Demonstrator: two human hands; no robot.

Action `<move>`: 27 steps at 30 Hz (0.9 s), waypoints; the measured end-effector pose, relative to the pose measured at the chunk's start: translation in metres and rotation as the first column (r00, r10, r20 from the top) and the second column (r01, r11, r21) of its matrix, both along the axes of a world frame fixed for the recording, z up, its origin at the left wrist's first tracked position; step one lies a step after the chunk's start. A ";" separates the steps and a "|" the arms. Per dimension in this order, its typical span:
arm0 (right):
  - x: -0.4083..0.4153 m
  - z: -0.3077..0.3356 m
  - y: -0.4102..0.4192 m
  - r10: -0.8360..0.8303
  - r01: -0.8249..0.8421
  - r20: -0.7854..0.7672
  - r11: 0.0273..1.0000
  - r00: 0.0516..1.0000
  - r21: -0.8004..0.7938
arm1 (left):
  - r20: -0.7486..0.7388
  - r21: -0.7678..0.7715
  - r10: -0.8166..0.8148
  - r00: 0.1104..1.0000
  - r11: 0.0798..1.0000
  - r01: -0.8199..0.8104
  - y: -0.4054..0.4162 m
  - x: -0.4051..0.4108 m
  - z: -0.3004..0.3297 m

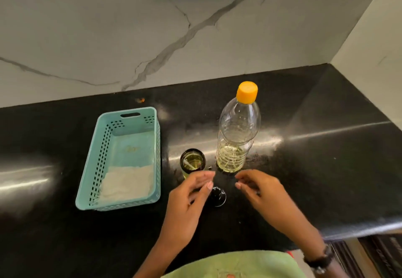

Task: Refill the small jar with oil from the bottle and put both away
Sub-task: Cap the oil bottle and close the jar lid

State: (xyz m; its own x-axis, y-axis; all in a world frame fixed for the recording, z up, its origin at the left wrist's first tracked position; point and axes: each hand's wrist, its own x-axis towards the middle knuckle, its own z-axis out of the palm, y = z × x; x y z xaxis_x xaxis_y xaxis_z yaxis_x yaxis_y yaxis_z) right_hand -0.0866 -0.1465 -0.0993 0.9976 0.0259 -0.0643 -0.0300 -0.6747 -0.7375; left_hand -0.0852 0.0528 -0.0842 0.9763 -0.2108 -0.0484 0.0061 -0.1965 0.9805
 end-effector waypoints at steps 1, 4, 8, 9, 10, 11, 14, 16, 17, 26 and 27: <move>-0.002 -0.010 0.004 0.000 0.000 -0.017 1.000 1.000 -0.018 | -0.050 0.051 -0.021 0.999 0.998 0.023 0.003 -0.004 -0.011; -0.003 -0.027 0.013 -0.029 0.027 -0.064 0.999 0.998 -0.037 | -0.133 0.210 -0.032 0.991 0.976 0.060 0.012 -0.009 -0.040; -0.002 -0.038 0.021 -0.067 0.052 -0.158 0.994 0.985 -0.094 | -0.187 0.325 0.011 0.982 0.944 0.051 0.018 -0.002 -0.060; -0.001 -0.039 0.022 -0.069 0.051 -0.185 0.994 0.980 -0.102 | -0.198 0.333 0.021 0.980 0.942 0.047 0.018 -0.001 -0.062; -0.001 -0.041 0.023 -0.072 0.053 -0.214 0.994 0.974 -0.094 | -0.211 0.327 0.030 0.977 0.944 0.041 0.018 0.001 -0.064; -0.001 -0.042 0.024 -0.077 0.060 -0.239 0.995 0.968 -0.076 | -0.226 0.310 0.038 0.973 0.950 0.035 0.017 0.002 -0.066; -0.002 -0.046 0.027 -0.102 0.110 -0.288 0.994 0.952 0.012 | -0.278 0.244 0.052 0.959 0.970 0.018 0.013 0.002 -0.066; -0.001 -0.049 0.027 -0.130 0.167 -0.323 0.982 0.937 0.088 | -0.302 0.210 0.064 0.951 0.978 0.001 0.010 0.002 -0.064; 0.000 -0.049 0.026 -0.139 0.192 -0.345 0.973 0.928 0.125 | -0.318 0.191 0.071 0.945 0.982 -0.010 0.009 0.002 -0.063; -0.004 -0.043 0.023 -0.161 0.412 -0.494 0.789 0.854 0.456 | -0.596 -0.093 0.132 0.792 0.969 -0.231 0.009 0.000 -0.043; -0.005 -0.037 0.022 -0.146 0.427 -0.499 0.745 0.854 0.513 | -0.589 -0.117 0.128 0.798 0.964 -0.241 0.010 -0.001 -0.036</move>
State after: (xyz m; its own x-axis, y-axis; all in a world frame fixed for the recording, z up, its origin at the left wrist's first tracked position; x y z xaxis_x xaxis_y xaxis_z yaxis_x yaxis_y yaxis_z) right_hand -0.0918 -0.1242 -0.1362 0.8444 -0.0847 -0.5289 -0.5320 -0.0180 -0.8465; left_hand -0.0865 0.0624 -0.1203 0.8029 -0.0897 -0.5893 0.5942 0.0419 0.8032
